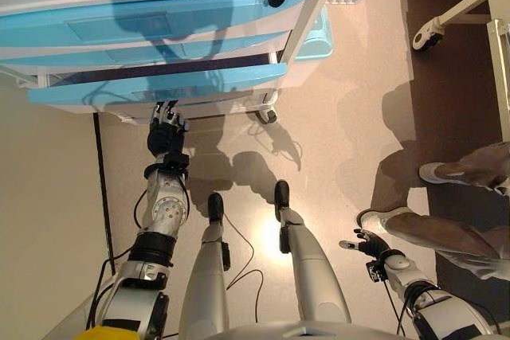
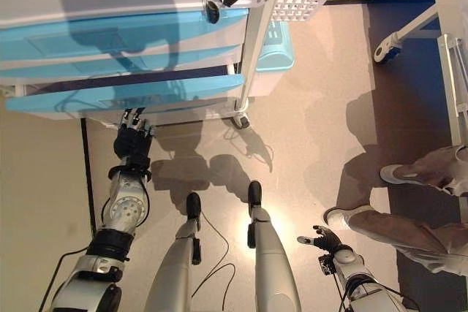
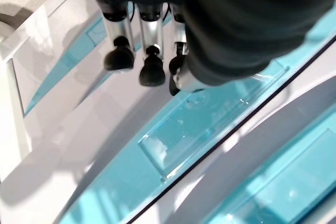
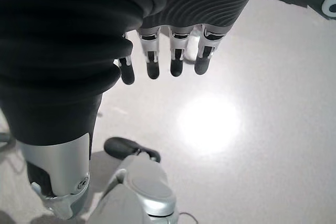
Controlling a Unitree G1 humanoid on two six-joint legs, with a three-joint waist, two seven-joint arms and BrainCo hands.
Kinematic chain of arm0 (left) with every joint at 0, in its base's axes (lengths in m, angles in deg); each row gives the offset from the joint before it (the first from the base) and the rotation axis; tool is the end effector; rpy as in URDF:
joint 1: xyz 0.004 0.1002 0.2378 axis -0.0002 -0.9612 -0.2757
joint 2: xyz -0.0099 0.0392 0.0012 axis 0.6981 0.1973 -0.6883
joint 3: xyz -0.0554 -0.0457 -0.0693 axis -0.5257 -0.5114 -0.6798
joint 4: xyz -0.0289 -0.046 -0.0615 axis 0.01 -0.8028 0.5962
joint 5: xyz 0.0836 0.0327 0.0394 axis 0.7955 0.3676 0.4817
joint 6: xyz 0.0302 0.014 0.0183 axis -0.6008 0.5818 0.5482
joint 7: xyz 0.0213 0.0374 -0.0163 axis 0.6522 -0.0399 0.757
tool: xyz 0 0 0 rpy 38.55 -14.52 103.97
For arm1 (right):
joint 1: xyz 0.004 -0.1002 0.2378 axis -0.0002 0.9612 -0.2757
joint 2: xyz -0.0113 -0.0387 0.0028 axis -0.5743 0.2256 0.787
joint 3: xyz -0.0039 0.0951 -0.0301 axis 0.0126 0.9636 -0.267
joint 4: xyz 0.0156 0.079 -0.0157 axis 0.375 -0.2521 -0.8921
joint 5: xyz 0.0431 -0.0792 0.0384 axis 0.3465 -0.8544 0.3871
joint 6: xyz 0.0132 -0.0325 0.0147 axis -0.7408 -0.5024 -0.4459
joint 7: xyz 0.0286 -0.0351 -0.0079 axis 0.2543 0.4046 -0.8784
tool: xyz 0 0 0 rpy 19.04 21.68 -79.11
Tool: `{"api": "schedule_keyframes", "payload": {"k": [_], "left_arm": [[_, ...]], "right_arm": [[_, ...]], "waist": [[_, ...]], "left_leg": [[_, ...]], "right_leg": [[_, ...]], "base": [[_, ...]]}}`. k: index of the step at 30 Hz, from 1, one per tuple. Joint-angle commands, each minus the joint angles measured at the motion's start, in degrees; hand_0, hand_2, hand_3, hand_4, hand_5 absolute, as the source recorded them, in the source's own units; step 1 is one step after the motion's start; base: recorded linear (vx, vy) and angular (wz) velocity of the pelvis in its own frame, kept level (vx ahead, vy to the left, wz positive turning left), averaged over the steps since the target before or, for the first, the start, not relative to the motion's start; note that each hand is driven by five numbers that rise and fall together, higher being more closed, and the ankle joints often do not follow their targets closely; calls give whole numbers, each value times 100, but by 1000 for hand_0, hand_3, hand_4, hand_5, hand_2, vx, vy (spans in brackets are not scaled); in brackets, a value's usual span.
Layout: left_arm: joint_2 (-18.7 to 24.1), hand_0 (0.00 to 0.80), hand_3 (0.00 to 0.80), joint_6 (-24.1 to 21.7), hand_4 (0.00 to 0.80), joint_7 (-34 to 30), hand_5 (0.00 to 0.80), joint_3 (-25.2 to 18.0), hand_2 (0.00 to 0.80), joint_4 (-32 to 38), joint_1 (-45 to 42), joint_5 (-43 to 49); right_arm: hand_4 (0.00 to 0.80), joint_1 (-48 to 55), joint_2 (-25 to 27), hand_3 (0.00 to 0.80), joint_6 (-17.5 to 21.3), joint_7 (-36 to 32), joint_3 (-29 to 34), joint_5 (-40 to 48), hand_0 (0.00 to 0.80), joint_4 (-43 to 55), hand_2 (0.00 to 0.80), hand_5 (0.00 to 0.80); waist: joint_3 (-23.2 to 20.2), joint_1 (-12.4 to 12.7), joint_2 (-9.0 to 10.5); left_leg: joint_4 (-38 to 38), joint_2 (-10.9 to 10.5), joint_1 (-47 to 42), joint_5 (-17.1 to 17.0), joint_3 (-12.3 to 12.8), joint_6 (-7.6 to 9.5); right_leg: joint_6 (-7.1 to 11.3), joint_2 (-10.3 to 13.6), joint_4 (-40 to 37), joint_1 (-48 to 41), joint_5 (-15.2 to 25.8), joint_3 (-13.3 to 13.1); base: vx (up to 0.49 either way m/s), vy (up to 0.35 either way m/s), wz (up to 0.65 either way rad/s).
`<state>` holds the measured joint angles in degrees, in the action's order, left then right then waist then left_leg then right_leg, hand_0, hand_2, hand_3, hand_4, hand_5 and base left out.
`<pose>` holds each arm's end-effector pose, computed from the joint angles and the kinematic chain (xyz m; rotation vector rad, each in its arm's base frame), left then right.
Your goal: Open the drawer and pick up the medicine
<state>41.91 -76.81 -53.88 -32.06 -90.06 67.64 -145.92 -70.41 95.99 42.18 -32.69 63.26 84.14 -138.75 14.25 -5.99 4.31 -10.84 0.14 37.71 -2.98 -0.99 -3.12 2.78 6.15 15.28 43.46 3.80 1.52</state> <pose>0.2711 0.1943 0.0820 -0.8474 -0.2437 0.1067 0.1660 -0.2523 -0.0680 -0.3363 0.9036 -0.0249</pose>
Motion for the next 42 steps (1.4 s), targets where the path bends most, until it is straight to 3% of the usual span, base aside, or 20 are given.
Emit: {"api": "schedule_keyframes", "payload": {"k": [1, 27, 34, 42], "left_arm": [[122, 800, 800, -399, 800, -733, 800, -177, 800, 1746, 56, 209], [47, 800, 800, -190, 800, -768, 800, -237, 800, 1840, -578, 143], [30, 800, 800, -64, 800, -840, 800, -162, 800, 1909, -773, 91], [100, 800, 800, 245, 800, -1027, 800, -38, 800, 2085, -1387, 15]], "right_arm": [[0, 420, 294, 0, 62, 48, -70, -103, 0, -203, 0, 0], [0, 405, 203, 0, 25, 103, -42, -46, 0, -205, 0, 0], [0, 387, 204, 0, 10, 116, -46, -67, 0, -195, 0, 0], [0, 499, 282, 0, 1, 133, 26, -62, 0, -162, 0, 0]], "waist": [[-346, -40, -46], [-244, 147, -18], [-140, 339, -14], [28, 701, -84]], "left_leg": [[-254, -277, 522, 117, -320, 326], [-337, -219, 518, -3, -532, 242], [-284, -254, 463, -141, -765, 171], [-250, -434, 437, -376, -1333, 91]], "right_leg": [[90, -198, -116, -17, 105, 189], [-2, -221, 198, -43, -105, 512], [-56, -189, 474, -91, -321, 779], [-108, -28, 791, -259, -629, 1364]], "base": [[-19, -24, 4], [-13, -23, 4], [-17, -57, 16], [-8, -92, 40]]}}
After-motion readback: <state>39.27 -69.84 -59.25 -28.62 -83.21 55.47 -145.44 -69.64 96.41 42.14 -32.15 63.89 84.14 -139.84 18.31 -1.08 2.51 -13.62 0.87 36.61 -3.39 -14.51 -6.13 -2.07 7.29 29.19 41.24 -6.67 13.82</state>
